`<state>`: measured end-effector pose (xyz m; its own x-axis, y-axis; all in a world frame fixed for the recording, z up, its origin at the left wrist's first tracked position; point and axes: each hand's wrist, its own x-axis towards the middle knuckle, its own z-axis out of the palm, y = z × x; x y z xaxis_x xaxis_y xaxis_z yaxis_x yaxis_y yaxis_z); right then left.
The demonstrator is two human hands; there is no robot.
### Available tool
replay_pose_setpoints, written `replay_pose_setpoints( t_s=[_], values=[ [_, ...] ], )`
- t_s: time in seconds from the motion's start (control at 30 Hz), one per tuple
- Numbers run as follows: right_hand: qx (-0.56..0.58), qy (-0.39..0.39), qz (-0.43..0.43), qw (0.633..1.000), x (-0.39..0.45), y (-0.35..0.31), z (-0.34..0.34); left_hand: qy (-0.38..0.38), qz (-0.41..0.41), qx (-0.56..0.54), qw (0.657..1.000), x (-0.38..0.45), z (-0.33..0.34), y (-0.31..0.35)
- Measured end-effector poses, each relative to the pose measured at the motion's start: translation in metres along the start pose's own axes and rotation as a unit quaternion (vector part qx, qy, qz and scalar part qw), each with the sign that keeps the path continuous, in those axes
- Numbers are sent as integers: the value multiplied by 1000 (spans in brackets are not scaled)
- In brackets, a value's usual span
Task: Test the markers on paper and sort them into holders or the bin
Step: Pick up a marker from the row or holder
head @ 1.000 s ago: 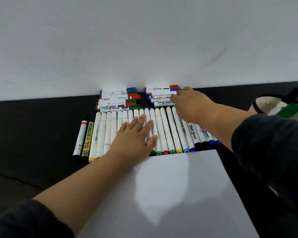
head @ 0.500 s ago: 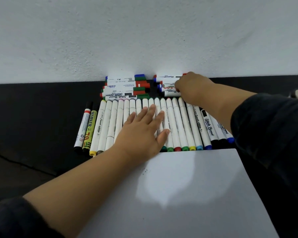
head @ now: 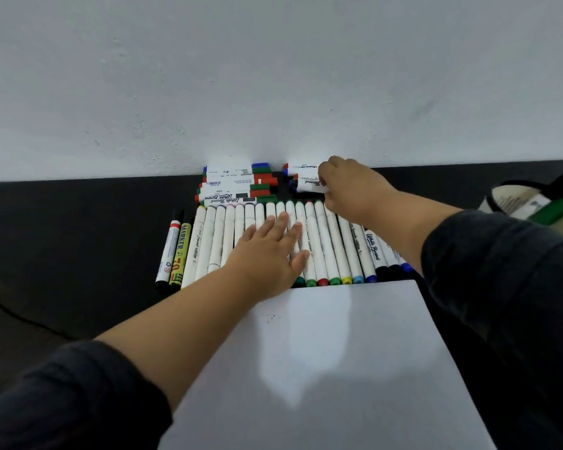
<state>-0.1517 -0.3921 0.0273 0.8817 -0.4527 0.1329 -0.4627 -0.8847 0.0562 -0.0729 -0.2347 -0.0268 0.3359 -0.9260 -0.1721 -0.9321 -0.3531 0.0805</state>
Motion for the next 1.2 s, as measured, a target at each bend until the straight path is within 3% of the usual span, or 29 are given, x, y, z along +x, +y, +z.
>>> replay_pose_setpoints(
  t_s=[0.13, 0.23, 0.4, 0.6, 0.87, 0.97, 1.1, 1.2],
  values=[
    [83, -8, 31, 996, -22, -10, -16, 1, -17, -28, 999, 0, -16, 3],
    [165, -27, 67, 984, -36, -19, -29, 33, -40, -147, 988, -15, -28, 14],
    [282, -63, 131, 948, -59, -43, -51, 38, -98, -361, 927, -56, -35, 34],
    [473, -87, 242, 843, -86, -84, -69, 35, -148, -559, 815, -107, -36, 43],
    [574, -68, 284, 765, -126, -142, -64, 50, -165, -647, 742, -176, -23, 26],
    [596, -58, 287, 747, -140, -161, -55, 64, -203, -616, 759, -196, -17, 19],
    [595, -41, 272, 755, -157, -178, -44, 78, -224, -500, 833, -216, -12, 16],
    [614, -19, 270, 742, -167, -186, -34, 74, -217, -492, 840, -224, -9, 14]
  ],
)
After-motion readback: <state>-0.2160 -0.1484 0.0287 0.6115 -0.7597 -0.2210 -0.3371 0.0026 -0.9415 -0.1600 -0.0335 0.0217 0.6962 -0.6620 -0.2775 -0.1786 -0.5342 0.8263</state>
